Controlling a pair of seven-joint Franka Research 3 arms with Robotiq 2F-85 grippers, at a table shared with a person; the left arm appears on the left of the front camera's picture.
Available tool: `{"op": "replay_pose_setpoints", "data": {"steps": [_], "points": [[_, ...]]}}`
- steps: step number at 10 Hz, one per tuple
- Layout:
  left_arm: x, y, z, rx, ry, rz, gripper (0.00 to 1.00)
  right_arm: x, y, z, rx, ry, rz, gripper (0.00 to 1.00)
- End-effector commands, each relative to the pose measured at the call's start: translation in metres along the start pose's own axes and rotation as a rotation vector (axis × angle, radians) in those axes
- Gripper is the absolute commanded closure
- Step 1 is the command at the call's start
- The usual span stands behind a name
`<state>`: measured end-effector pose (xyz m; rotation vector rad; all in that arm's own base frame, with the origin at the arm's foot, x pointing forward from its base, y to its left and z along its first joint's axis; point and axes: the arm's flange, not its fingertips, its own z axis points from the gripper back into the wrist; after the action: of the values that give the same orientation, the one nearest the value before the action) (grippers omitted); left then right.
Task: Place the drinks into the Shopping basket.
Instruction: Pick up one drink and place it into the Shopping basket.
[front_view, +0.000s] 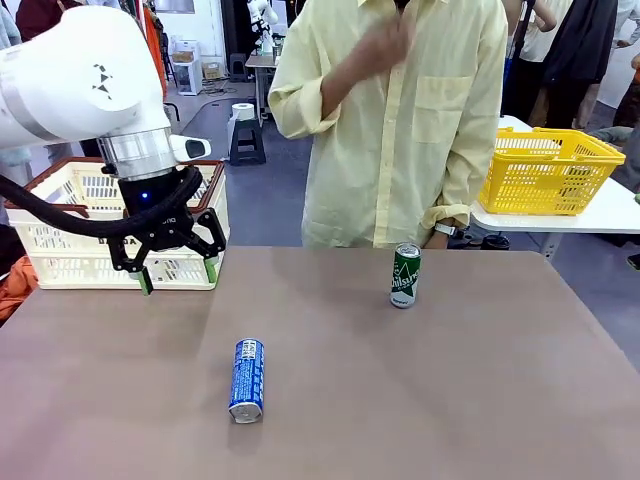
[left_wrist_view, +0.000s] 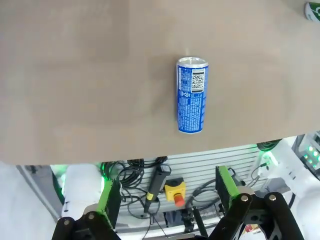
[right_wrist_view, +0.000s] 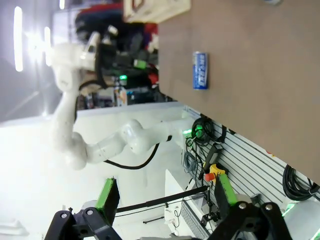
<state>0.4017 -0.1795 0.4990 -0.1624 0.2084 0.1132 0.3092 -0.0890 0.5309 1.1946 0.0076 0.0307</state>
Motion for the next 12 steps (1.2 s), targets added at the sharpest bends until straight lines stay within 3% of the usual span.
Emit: {"op": "replay_pose_setpoints", "data": {"steps": [1,3,5,8,12], "points": [[-0.013,-0.023,-0.020,0.059,-0.088,0.016,0.00,-0.002,-0.001,0.003,-0.013,0.011,0.017,0.00],[-0.035,-0.054,-0.070,0.079,-0.191,0.064,0.00,-0.002,-0.001,0.003,-0.013,0.011,0.017,0.00],[-0.046,-0.064,-0.104,0.066,-0.234,0.077,0.00,-0.002,-0.001,0.003,-0.013,0.011,0.017,0.00],[-0.044,-0.084,-0.150,0.171,-0.266,0.141,0.00,-0.002,-0.001,0.003,-0.013,0.011,0.017,0.00],[-0.012,-0.087,-0.184,0.209,-0.290,0.103,0.00,-0.002,-0.001,0.003,-0.013,0.011,0.017,0.00]]}}
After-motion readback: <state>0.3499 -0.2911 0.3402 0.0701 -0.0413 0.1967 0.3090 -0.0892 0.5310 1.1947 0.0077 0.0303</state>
